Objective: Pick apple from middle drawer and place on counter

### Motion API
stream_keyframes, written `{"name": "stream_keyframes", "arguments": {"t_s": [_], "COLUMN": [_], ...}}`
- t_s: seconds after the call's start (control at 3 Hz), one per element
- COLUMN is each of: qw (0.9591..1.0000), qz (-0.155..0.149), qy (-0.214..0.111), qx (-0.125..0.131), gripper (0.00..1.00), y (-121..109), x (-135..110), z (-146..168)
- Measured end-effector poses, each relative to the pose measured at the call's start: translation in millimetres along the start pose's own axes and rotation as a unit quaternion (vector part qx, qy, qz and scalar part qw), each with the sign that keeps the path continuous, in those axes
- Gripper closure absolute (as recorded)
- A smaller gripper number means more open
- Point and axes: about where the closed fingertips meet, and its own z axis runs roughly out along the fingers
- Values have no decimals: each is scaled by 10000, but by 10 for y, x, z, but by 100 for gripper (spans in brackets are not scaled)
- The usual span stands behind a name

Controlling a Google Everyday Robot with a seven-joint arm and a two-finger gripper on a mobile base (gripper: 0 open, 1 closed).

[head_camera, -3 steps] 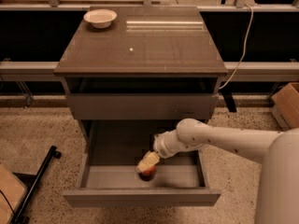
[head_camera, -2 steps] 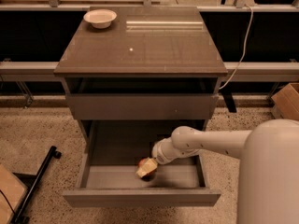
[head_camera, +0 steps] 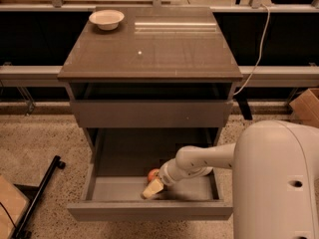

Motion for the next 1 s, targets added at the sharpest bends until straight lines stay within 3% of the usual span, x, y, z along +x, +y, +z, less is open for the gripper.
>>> {"name": "stream_keyframes", "arguments": {"t_s": [0.33, 1.0], "qw": [9999, 9990], "qz": [95, 274], "qy": [-37, -262], "qx": [-6, 216], "gripper": [18, 66], "y": [83, 224], "x": [-54, -209], "z": [7, -456]}}
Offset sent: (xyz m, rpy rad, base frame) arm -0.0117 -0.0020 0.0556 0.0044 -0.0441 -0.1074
